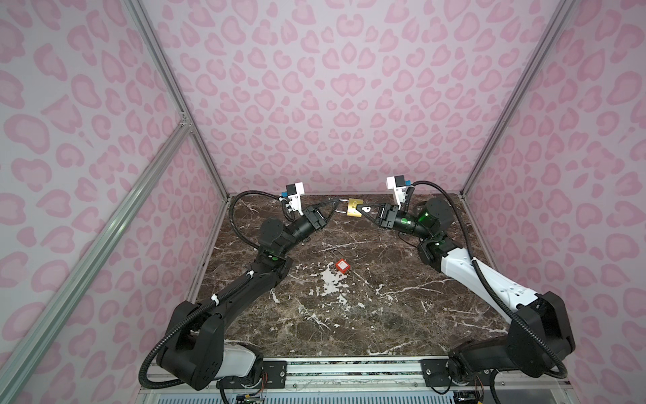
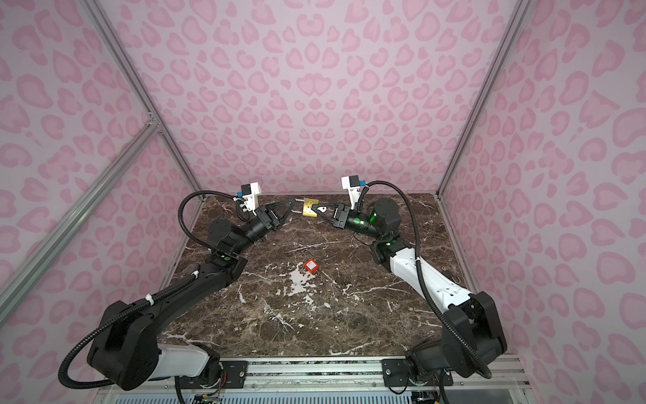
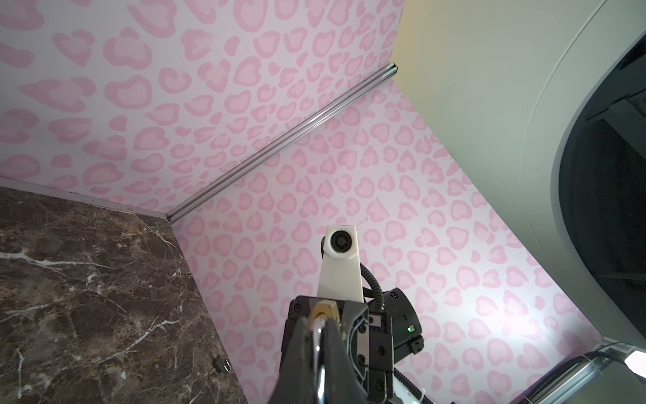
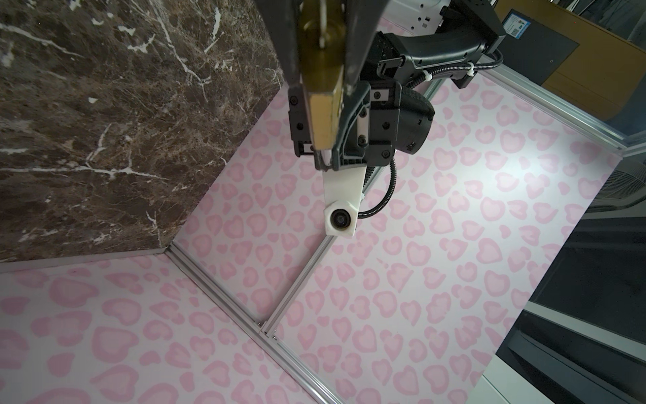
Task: Lock with the key
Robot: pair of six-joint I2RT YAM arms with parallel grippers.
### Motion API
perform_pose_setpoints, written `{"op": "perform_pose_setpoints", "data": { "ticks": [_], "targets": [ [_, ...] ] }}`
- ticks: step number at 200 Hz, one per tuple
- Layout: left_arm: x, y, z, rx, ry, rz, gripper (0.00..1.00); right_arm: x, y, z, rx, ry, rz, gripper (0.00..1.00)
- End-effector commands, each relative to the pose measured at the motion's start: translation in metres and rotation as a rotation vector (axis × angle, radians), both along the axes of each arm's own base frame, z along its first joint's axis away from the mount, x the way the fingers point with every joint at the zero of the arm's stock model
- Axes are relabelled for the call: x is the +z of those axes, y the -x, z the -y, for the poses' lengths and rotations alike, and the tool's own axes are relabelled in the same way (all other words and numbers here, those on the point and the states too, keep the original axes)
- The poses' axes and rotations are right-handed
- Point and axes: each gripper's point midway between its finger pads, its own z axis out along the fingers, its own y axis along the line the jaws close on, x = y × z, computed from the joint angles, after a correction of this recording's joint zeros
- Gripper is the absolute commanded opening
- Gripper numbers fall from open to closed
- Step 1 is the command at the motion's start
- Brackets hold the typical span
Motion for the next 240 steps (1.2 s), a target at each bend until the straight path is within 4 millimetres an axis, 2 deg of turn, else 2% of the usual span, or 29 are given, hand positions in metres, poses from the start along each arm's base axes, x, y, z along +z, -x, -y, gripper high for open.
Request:
{"op": "perform_pose_setpoints", "data": {
  "ticks": [1,67,109,163,240],
  "targets": [
    [0.005,0.002,-0.001,0.0,0.006,0.033,0.03,0.014,0.004,0.001,0.022,-0.062,0.047,0.0],
    [0.005,0.005,0.005,-0.016,0.004,0.042,0.03,0.017,0.004,-0.005,0.075,-0.143,0.007,0.0],
    [0.001,0.008,0.021,-0.058,0.011,0.033,0.03,0.007,0.004,-0.019,0.079,-0.114,0.004,0.0],
    [0.0,0.011,0.032,-0.09,0.012,0.031,0.03,0.007,0.003,-0.019,0.076,-0.105,0.016,0.0],
    [0.003,0.012,0.03,-0.078,0.011,0.043,0.04,0.01,-0.005,0.006,0.021,-0.102,0.022,0.0]
  ]
}}
